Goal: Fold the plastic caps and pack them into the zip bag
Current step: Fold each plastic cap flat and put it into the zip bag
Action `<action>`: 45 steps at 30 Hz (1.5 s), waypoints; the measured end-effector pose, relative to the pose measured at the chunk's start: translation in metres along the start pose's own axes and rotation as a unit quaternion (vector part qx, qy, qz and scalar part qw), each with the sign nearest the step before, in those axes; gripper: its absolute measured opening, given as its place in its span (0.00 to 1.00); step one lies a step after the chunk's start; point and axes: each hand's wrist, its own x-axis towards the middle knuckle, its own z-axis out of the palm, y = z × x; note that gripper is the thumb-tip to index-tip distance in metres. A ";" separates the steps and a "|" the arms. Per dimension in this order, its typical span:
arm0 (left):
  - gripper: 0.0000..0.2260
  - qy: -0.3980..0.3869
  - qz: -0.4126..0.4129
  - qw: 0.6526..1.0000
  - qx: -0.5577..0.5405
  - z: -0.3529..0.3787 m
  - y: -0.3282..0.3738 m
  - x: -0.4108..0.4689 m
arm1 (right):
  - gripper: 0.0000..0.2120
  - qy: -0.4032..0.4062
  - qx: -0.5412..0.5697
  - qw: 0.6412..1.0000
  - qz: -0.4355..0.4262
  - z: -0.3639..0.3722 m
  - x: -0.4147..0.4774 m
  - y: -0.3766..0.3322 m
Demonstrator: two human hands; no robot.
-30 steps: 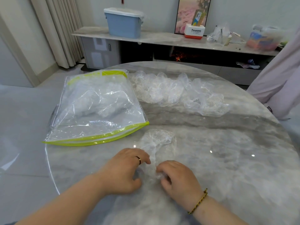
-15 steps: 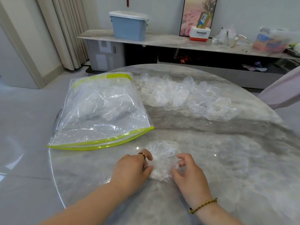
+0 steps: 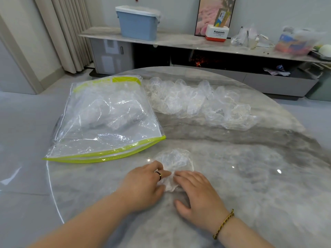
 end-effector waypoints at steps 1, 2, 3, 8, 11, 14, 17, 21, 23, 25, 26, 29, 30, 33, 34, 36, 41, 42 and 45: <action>0.31 -0.016 0.006 1.000 0.025 -0.004 0.002 0.001 | 0.22 0.002 -0.013 1.000 0.008 0.000 0.000 0.001; 0.35 -0.039 0.007 0.998 0.042 -0.006 0.001 0.001 | 0.22 0.001 -0.022 1.000 0.018 0.000 0.001 0.002; 0.40 -0.033 0.013 0.998 0.054 -0.004 -0.001 0.001 | 0.23 0.002 -0.019 0.999 0.029 0.000 0.002 0.002; 0.22 -0.005 -0.026 0.995 0.097 0.000 -0.003 0.008 | 0.21 0.026 -0.038 0.997 0.054 -0.001 0.006 0.002; 0.17 0.036 -0.005 0.994 0.103 0.001 -0.007 0.008 | 0.19 0.041 -0.014 0.997 0.060 -0.002 0.008 0.003; 0.28 0.055 -0.061 0.997 0.005 -0.003 -0.007 0.009 | 0.15 0.019 0.122 0.977 0.175 -0.013 0.010 0.001; 0.26 -0.012 -0.189 0.955 -0.228 -0.003 -0.010 0.008 | 0.14 0.017 0.332 0.899 0.286 -0.017 0.012 0.001; 0.19 0.008 -0.277 0.887 -0.370 -0.005 -0.004 0.012 | 0.12 0.054 0.391 0.844 0.364 -0.015 0.015 0.002; 0.22 0.001 -0.291 0.921 -0.260 -0.001 -0.003 0.012 | 0.09 0.032 0.349 0.861 0.368 -0.014 0.013 0.002; 0.21 0.009 -0.281 0.947 -0.155 -0.001 -0.001 0.010 | 0.05 -0.004 0.256 0.904 0.343 -0.015 0.011 0.000; 0.20 0.012 -0.276 0.952 -0.132 -0.001 0.000 0.010 | 0.04 -0.016 0.198 0.925 0.324 -0.015 0.010 -0.001; 0.18 0.014 -0.266 0.959 -0.093 -0.004 0.007 0.012 | 0.06 -0.042 0.089 0.950 0.297 -0.020 0.009 -0.008; 0.17 0.015 -0.263 0.961 -0.089 -0.006 0.010 0.013 | 0.05 -0.054 0.078 0.950 0.298 -0.022 0.011 -0.010; 0.19 -0.012 -0.245 0.968 -0.053 -0.007 0.016 0.017 | 0.06 -0.071 0.046 0.948 0.306 -0.024 0.012 -0.010; 0.21 -0.023 -0.238 0.970 -0.041 -0.006 0.017 0.018 | 0.09 -0.070 0.029 0.949 0.305 -0.025 0.012 -0.009; 0.22 -0.038 -0.231 0.972 -0.033 -0.004 0.019 0.020 | 0.12 -0.061 0.013 0.949 0.308 -0.026 0.011 -0.007; 0.22 0.000 -0.274 0.955 -0.116 0.000 0.022 0.024 | 0.19 0.012 0.169 0.919 0.356 -0.025 0.013 -0.005; 0.22 0.029 -0.304 0.936 -0.174 -0.001 0.021 0.024 | 0.21 0.046 0.226 0.895 0.382 -0.027 0.016 -0.005; 0.18 0.137 -0.351 0.843 -0.384 -0.001 0.016 0.025 | 0.25 0.099 0.409 0.776 0.469 -0.029 0.025 -0.005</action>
